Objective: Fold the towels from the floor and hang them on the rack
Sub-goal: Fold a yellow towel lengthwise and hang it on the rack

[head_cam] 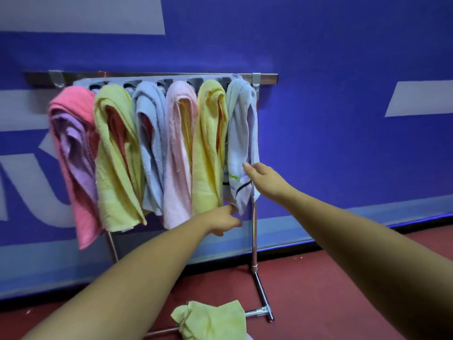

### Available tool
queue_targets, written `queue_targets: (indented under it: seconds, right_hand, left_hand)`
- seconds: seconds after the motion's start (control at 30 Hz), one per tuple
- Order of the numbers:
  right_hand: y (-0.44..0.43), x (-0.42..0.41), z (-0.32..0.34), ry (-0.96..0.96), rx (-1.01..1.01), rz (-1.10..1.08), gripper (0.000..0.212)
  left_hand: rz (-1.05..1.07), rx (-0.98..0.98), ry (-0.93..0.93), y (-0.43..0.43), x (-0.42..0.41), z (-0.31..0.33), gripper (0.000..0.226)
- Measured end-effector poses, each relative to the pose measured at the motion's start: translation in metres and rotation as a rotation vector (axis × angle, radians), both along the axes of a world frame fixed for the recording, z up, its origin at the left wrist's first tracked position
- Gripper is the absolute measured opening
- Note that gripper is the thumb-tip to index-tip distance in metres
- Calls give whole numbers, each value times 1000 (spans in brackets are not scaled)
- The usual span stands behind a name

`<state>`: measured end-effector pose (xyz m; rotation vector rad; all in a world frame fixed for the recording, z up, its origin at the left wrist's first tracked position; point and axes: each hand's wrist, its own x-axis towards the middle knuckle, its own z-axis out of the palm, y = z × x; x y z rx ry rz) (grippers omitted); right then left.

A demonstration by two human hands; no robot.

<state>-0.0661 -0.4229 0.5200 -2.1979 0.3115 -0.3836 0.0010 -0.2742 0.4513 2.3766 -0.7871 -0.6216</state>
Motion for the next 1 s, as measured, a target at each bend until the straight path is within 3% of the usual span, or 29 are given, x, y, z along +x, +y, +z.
queue_targets:
  seconds: [0.17, 0.3, 0.37, 0.53, 1.0]
  right_hand:
    - [19, -21, -70, 104, -134, -77, 36]
    - [41, -30, -135, 244, -195, -46, 41]
    - [56, -30, -171, 309, -187, -9, 46]
    - [85, -25, -256, 434, -165, 56, 34]
    - [94, -10, -481, 886, -249, 180, 42]
  left_hand:
    - [44, -1, -69, 42, -10, -35, 37]
    - [71, 118, -154, 87, -15, -75, 32]
    - [113, 146, -124, 107, -16, -104, 29]
    - [141, 199, -56, 136, -19, -177, 25]
    - [179, 224, 151, 144, -3, -409, 9]
